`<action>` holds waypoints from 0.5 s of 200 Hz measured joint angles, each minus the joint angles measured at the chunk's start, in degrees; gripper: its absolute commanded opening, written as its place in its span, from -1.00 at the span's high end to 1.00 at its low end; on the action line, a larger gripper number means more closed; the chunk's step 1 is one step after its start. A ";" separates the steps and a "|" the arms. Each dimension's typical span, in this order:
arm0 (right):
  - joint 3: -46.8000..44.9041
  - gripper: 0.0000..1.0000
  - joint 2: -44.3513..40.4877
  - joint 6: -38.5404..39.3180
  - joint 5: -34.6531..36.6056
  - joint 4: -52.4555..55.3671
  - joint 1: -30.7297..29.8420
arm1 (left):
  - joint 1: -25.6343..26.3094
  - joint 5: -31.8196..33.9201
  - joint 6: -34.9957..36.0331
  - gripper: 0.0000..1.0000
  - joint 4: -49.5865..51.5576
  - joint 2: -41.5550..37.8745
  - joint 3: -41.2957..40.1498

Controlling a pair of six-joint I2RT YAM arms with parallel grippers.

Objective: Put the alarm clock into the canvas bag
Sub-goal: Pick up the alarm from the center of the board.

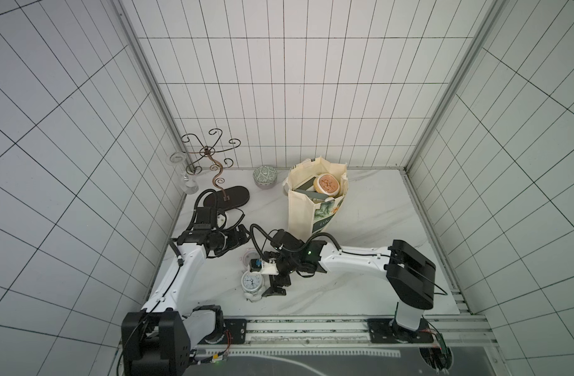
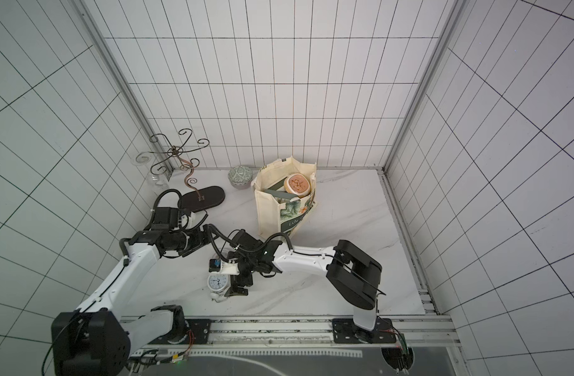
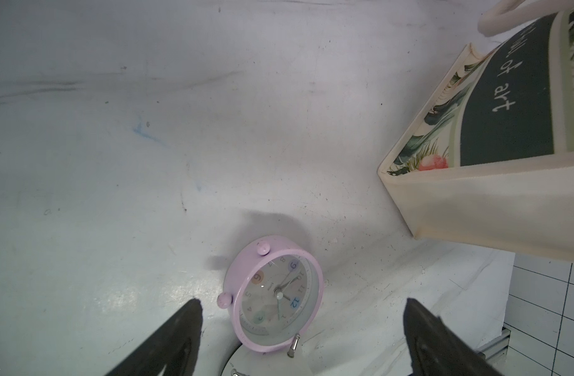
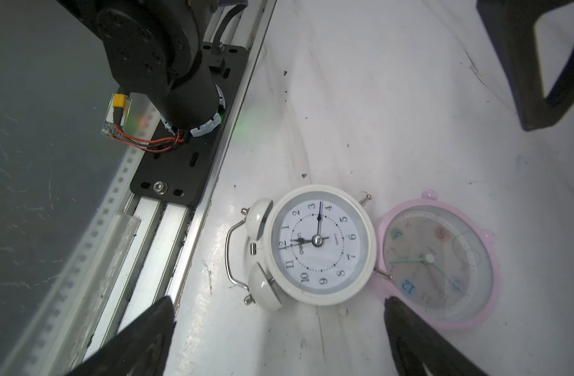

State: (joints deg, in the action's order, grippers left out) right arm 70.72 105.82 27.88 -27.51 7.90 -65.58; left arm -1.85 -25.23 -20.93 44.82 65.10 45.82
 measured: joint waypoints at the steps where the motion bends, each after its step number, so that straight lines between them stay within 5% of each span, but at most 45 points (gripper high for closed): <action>1: 0.22 -0.99 0.22 0.00 -0.04 -0.04 -0.02 | -0.02 0.00 0.00 -0.89 0.00 -0.02 0.00; 100: 6.97 -0.99 9.81 0.37 1.79 -1.55 -1.31 | -0.57 0.00 0.00 -0.90 -0.07 -0.15 -0.37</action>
State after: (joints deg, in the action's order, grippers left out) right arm 77.69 115.63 28.25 -25.71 6.35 -66.89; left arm -2.42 -25.23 -20.93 44.75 64.95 45.45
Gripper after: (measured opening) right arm 0.996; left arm 0.948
